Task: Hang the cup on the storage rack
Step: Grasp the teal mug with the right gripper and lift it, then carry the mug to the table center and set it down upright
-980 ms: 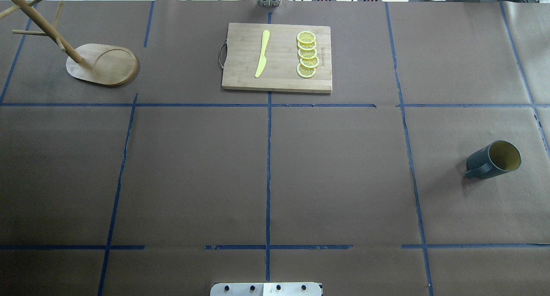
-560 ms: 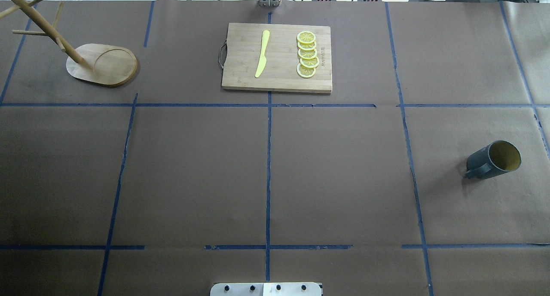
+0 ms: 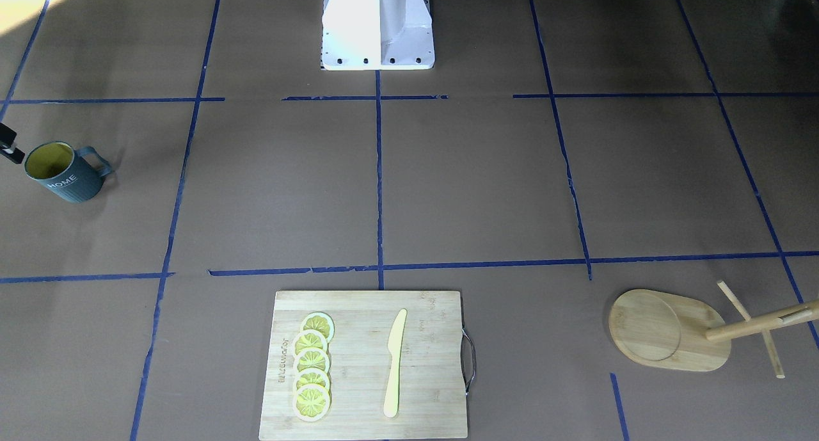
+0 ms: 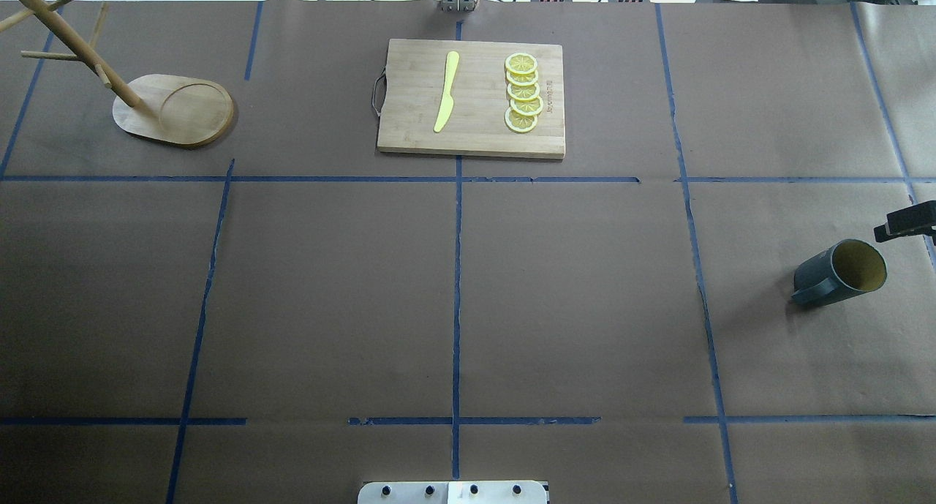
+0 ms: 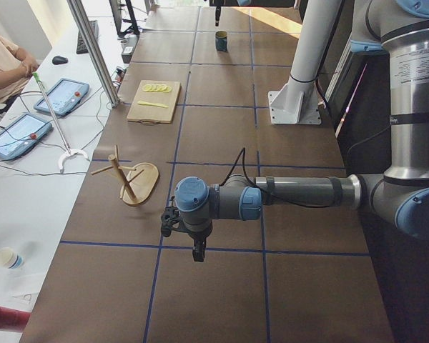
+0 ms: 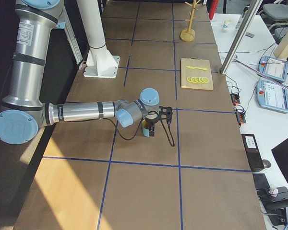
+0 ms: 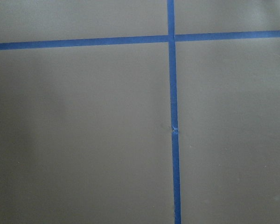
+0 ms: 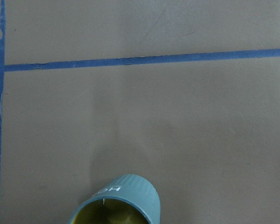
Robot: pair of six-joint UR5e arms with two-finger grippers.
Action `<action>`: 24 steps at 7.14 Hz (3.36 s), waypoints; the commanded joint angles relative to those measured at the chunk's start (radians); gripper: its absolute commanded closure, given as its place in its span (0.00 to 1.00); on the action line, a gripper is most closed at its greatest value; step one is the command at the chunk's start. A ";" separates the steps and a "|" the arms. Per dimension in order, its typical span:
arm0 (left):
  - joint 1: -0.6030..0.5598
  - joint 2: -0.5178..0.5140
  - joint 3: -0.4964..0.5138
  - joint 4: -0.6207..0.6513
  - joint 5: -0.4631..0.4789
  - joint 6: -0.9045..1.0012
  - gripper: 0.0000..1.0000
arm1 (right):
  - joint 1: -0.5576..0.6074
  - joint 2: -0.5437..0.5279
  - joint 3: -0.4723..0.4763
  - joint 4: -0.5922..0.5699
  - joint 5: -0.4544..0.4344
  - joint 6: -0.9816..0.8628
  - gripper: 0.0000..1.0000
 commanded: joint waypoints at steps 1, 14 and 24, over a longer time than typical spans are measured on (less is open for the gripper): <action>0.000 0.000 -0.005 0.000 0.000 0.000 0.00 | -0.087 -0.024 -0.004 0.023 -0.079 0.037 0.00; 0.000 0.002 -0.008 -0.002 0.000 0.000 0.00 | -0.233 0.188 0.040 -0.085 -0.070 0.325 1.00; 0.000 -0.003 -0.008 -0.002 0.000 0.000 0.00 | -0.670 1.053 -0.293 -0.597 -0.377 0.847 0.96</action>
